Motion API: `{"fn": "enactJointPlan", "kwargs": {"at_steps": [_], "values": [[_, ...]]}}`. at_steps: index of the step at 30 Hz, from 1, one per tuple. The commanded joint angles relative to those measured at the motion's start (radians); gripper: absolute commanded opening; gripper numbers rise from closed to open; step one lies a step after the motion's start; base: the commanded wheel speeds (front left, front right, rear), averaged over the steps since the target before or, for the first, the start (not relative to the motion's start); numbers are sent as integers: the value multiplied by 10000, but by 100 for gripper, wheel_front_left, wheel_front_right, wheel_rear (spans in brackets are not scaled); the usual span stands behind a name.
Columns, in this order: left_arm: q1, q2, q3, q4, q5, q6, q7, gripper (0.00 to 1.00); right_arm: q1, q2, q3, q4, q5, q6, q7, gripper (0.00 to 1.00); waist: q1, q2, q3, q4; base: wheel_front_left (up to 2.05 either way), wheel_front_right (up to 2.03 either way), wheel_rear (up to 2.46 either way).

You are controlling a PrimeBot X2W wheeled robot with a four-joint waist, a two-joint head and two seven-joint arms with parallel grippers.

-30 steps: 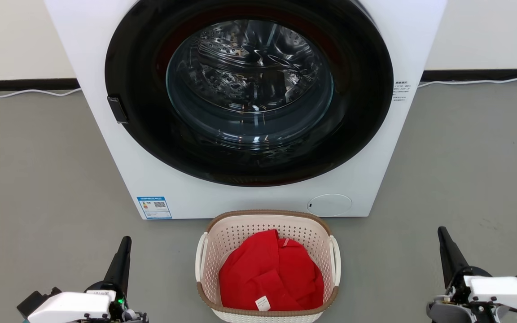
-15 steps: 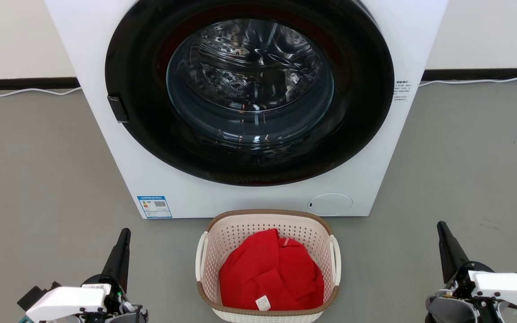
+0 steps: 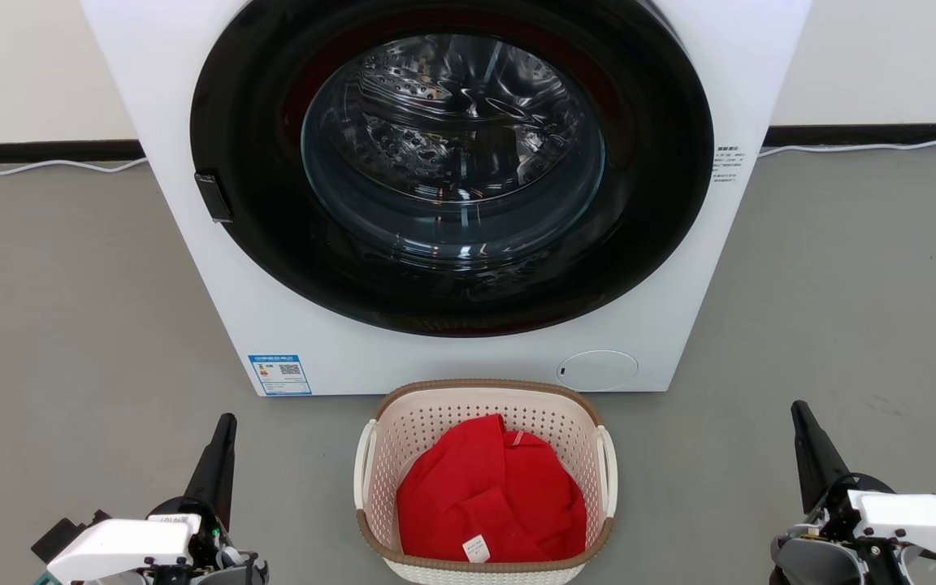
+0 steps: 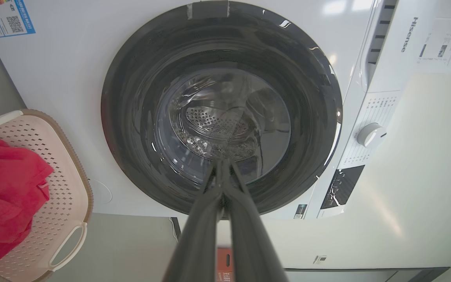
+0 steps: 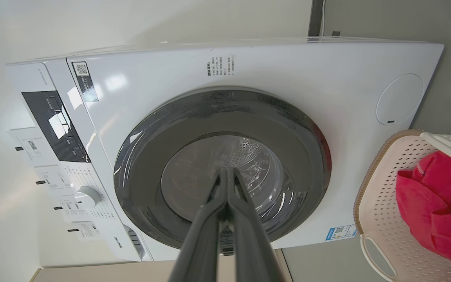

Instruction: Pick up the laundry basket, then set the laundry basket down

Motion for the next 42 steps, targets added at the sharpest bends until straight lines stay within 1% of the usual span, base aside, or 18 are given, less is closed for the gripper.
{"fn": "enactJointPlan", "kwargs": {"at_steps": [1,42], "values": [[-528,133,311,-230,-56,-73,66,0,-413,-99,193,-255,62,73,107,0,0,0,-1,0,0,0,0],[-528,133,310,-231,-57,-73,65,0,-412,-99,195,-255,64,73,106,0,0,0,0,0,0,0,0]]}}
